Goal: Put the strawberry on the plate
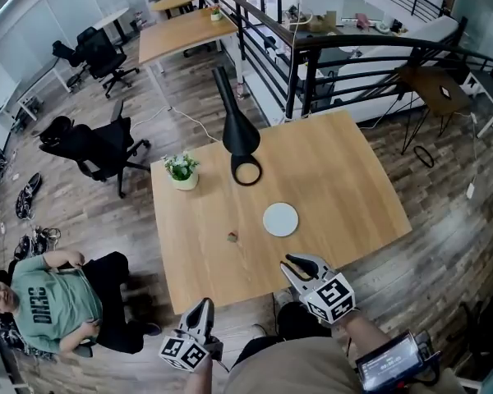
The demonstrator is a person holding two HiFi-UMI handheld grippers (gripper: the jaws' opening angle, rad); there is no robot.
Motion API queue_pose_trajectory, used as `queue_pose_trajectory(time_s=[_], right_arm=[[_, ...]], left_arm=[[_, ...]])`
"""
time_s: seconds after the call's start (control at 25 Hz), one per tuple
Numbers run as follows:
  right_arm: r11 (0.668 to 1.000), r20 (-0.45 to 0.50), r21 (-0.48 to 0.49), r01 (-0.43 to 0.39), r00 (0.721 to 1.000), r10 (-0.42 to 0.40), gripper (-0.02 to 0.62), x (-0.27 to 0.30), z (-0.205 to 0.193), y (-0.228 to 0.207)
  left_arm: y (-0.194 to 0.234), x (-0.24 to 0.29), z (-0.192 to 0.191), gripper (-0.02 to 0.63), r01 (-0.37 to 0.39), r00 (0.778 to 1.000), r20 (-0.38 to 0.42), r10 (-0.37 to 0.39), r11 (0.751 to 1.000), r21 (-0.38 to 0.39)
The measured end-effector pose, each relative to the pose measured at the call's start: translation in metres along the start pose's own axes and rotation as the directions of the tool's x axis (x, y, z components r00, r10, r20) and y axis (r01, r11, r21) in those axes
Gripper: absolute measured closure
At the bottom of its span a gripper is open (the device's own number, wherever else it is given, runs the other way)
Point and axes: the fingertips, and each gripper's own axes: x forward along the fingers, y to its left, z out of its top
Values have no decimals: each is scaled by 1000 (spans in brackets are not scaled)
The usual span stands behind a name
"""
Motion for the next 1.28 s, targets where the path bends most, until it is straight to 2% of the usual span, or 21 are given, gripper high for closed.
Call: queue_pose_trajectory(time_s=[0.72, 1.28], right_arm=[[982, -11, -51, -183, 983, 182, 537, 45, 40, -50], [961, -24, -60, -270, 963, 269, 538, 81, 46, -76]], left_arm=[[-18, 54, 32, 603, -132, 987, 90, 133, 991, -14], [-16, 81, 37, 603, -211, 970, 115, 216, 976, -47]])
